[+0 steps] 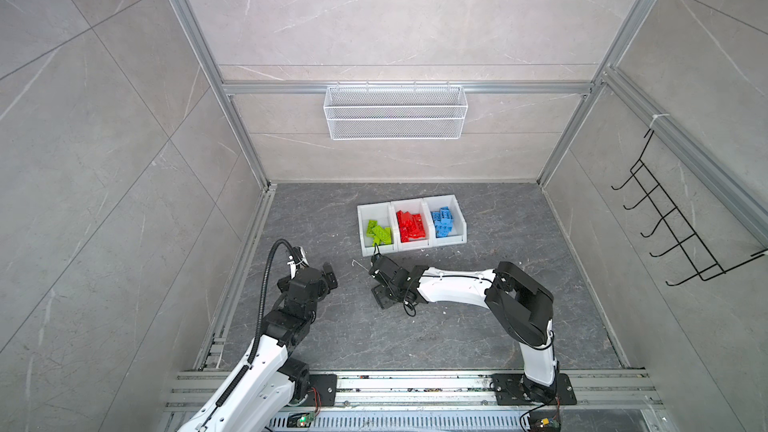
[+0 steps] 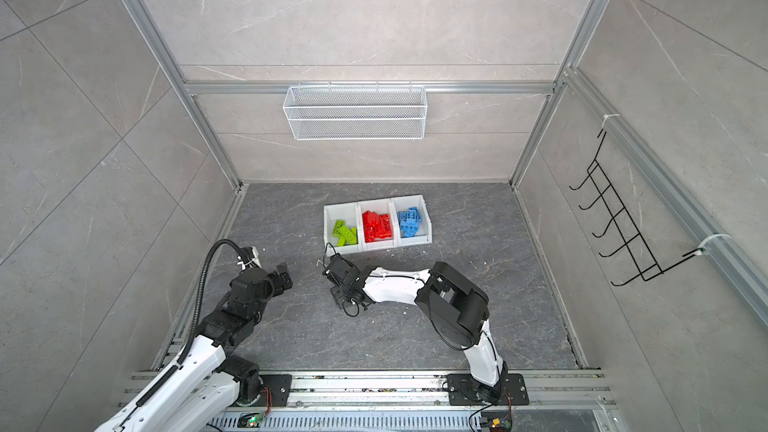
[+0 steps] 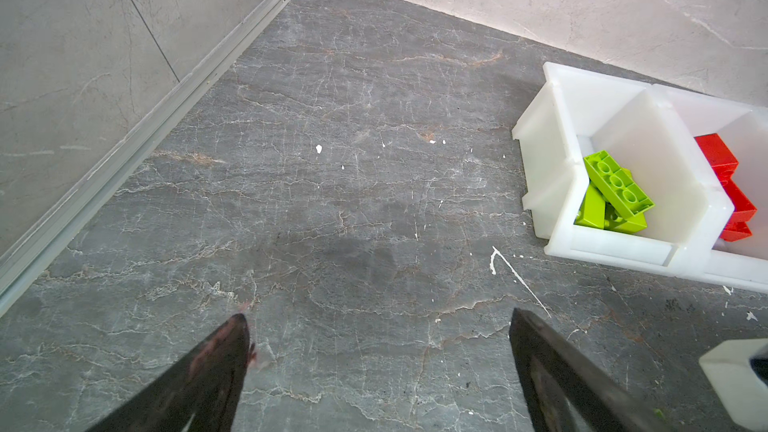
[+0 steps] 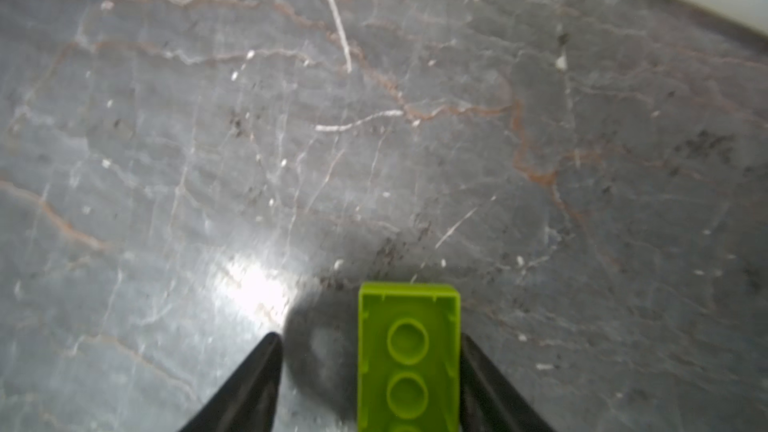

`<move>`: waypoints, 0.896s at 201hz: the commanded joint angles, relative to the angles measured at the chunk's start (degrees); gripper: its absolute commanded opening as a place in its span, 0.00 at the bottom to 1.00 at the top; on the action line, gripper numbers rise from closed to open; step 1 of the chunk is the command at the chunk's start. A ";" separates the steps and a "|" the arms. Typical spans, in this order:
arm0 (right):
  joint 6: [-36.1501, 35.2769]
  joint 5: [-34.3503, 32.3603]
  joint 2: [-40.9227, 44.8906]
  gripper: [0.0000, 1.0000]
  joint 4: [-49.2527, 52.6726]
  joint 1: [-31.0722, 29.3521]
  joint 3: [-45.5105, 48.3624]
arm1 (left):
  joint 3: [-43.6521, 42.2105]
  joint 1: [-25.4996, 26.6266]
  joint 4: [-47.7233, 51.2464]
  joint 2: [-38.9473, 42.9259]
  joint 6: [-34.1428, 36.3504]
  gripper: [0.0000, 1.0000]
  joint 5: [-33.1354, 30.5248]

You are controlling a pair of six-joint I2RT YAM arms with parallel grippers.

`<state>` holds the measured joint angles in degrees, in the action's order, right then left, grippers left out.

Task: Sort the legos into containers by color
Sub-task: 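Move the right gripper to the last lime-green brick and grasp it, then carry the green brick into the green compartment and release with the right gripper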

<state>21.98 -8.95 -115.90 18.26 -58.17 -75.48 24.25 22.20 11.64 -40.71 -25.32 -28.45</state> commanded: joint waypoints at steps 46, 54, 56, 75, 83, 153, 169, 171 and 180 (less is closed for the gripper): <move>-2.00 -2.90 -0.96 0.32 2.81 0.12 -1.70 | 1.03 -0.21 -0.73 -0.03 -0.29 0.99 -1.14; -2.18 -2.60 -0.31 0.27 1.44 0.32 -1.35 | 1.17 -0.22 -0.57 -0.16 -0.18 0.99 -1.50; -2.32 -2.40 -0.01 0.27 1.03 0.44 -1.21 | 1.24 -0.18 -0.50 -0.16 -0.13 0.99 -1.56; -3.36 -0.16 1.25 0.22 -1.23 2.22 -2.21 | 1.28 -0.21 -1.02 -0.35 1.41 0.99 -3.08; -3.94 0.64 1.67 0.21 -1.37 3.36 -3.32 | 1.27 -0.20 -1.54 -0.66 2.19 0.99 -4.14; -9.63 2.30 -3.48 0.22 -1.56 12.01 -19.35 | -4.66 -0.32 -18.22 -1.15 10.42 0.99 -10.50; -9.92 3.64 -7.64 0.26 -0.77 13.67 -24.95 | -5.82 -0.55 -21.46 -2.68 11.76 0.99 -11.03; -9.97 3.91 -8.17 0.26 -0.77 13.76 -25.65 | -5.91 -0.57 -21.76 -3.01 12.00 0.99 -11.13; -10.43 4.10 -10.57 0.27 -0.07 14.21 -28.63 | -5.82 -0.81 -22.63 -4.19 12.61 0.99 -11.72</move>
<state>13.76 -6.70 -120.03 16.86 -45.12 -98.04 18.63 22.04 -2.37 -42.81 -16.80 -36.88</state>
